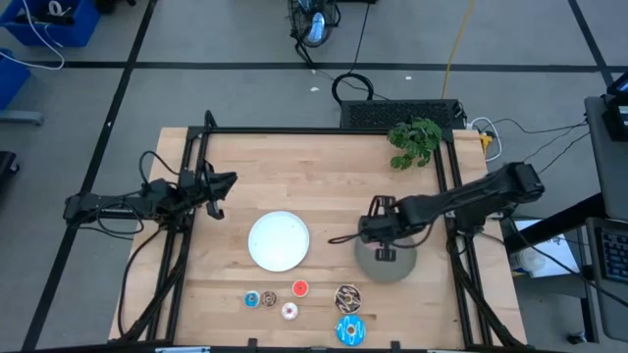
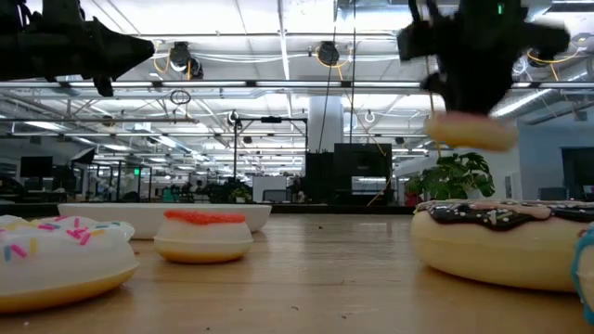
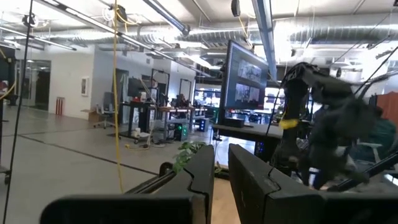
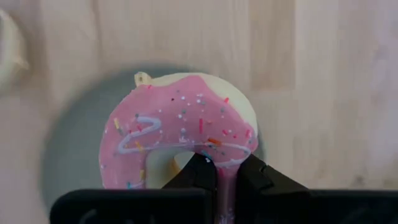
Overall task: Pick & Place donuts
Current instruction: Put the large pink donut on the gray plate
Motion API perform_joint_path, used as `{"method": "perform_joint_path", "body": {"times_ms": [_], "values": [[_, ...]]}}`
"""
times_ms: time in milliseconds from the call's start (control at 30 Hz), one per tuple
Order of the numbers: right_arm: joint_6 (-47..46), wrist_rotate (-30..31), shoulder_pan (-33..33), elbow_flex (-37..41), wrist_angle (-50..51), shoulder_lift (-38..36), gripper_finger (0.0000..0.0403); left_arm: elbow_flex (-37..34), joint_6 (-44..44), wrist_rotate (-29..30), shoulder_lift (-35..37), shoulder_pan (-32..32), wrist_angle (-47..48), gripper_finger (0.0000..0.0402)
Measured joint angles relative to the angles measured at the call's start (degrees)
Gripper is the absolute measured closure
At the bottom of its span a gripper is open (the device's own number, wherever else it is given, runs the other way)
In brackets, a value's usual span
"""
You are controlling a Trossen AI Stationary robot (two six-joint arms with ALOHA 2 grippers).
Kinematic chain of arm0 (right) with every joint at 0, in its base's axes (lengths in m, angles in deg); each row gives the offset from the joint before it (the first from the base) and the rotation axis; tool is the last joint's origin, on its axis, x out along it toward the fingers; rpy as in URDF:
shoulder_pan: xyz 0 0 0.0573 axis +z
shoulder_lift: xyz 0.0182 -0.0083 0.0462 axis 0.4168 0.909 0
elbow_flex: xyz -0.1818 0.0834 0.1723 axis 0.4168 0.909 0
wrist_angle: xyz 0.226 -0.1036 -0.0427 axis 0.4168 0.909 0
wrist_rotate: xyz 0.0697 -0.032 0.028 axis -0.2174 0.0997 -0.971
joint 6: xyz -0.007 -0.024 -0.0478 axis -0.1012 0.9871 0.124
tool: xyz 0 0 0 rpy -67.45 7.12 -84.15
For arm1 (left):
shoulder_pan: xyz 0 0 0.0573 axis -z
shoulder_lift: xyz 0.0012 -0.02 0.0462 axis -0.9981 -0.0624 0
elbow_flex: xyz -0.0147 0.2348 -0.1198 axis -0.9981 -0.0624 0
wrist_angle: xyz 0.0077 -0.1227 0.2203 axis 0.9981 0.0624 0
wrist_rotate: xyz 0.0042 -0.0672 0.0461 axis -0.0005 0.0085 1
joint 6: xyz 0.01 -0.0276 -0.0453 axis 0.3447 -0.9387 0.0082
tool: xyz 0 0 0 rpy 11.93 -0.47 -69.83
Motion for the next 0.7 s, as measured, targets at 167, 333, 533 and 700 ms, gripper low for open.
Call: {"method": "perform_joint_path", "body": {"times_ms": [167,333,533,700], "values": [[-1.2,-4.5,-3.2,8.5,-10.4,-0.6,0.039,0.0,0.0,0.0,0.0,0.0,0.9,0.035],[-4.1,-8.7,-4.7,13.3,-11.8,-0.6,0.039,0.0,0.2,0.1,0.0,0.0,0.7,0.035],[-6.2,-8.9,-4.6,15.7,-11.5,-0.6,0.039,0.0,1.1,1.5,0.0,0.0,0.7,0.035],[-6.5,-8.9,-4.6,16.7,-13.1,-0.6,0.0383,0.0,1.0,1.5,0.0,0.0,0.7,0.035]]}}
